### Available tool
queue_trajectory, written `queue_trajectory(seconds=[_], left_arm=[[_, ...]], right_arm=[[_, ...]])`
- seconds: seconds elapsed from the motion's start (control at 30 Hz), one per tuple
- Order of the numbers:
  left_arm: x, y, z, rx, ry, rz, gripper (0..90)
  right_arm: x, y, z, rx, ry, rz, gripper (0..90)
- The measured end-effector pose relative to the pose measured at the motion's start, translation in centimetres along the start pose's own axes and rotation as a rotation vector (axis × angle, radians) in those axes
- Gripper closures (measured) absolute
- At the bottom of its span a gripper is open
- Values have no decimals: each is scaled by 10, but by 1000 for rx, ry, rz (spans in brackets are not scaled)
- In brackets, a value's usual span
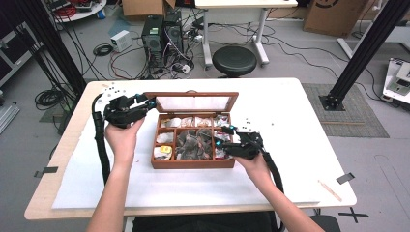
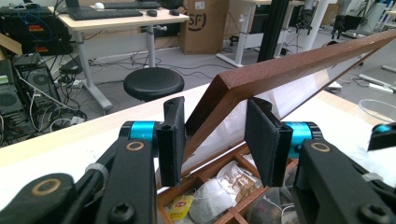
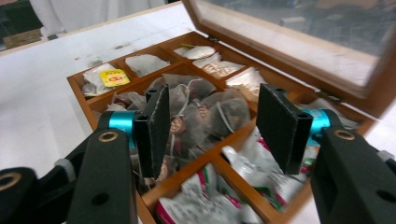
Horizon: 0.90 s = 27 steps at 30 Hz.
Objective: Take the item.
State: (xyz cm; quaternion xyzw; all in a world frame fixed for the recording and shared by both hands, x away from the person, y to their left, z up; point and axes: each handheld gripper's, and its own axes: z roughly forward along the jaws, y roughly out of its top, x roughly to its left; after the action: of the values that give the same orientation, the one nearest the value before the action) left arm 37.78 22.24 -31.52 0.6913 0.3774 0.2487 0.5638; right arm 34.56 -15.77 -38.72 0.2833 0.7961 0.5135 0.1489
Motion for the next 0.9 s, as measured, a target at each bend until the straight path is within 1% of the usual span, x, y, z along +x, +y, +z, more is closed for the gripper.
queue_trajectory(seconds=[0.17,0.27,0.3,0.5,0.63,0.73,0.9], left_arm=[[0,0,0,-2,0,-1,584],[0,0,0,-2,0,-1,583],[0,0,0,0,-1,1,583],[0,0,0,-3,-1,0,584],[0,0,0,-4,0,1,584],[0,0,0,-4,-2,-1,584],[0,0,0,-3,-2,0,584]], right_arm=[[5,5,17,43,37,15,511],[7,9,26,72,49,25,530],[7,11,30,82,56,22,534],[12,16,45,139,65,23,563],[15,17,55,190,65,33,567],[17,19,62,221,65,30,577],[21,23,70,264,64,32,619]])
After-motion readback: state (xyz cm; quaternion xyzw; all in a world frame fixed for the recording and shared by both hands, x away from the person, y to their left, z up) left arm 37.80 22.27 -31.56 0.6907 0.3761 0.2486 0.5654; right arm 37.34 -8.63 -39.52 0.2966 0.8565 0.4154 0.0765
